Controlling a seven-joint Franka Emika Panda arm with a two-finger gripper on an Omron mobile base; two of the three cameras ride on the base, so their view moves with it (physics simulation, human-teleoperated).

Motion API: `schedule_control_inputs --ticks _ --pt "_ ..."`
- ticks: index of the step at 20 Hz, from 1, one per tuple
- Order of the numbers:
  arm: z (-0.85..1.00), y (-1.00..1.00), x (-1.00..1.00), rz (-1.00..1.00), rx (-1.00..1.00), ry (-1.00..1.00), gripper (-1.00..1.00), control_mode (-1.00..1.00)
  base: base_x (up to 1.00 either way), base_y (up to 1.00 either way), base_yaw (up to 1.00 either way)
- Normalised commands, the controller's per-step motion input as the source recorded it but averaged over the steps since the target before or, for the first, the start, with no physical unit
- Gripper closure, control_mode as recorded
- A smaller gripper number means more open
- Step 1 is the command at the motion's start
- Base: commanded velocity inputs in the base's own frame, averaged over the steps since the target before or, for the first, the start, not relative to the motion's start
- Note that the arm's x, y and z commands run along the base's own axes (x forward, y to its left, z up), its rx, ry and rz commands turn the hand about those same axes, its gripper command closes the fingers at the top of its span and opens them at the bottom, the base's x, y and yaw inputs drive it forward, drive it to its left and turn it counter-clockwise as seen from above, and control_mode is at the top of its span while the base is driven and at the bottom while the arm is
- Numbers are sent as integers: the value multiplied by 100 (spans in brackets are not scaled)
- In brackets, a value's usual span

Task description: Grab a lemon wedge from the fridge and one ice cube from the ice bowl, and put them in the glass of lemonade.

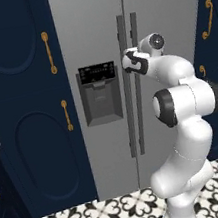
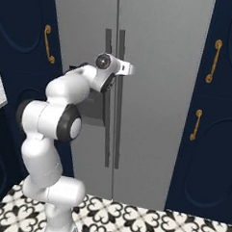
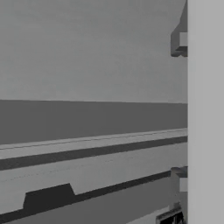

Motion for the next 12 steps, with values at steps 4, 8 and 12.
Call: schedule_control_inputs --ticks 4,8,12 --pt "-30 -20 66 0 0 -2 -100 -100 0 0 0" --pt "-33 -27 63 1 0 -2 -100 -100 0 0 0" --pt "-28 -31 65 2 0 -1 -100 -100 0 0 0"
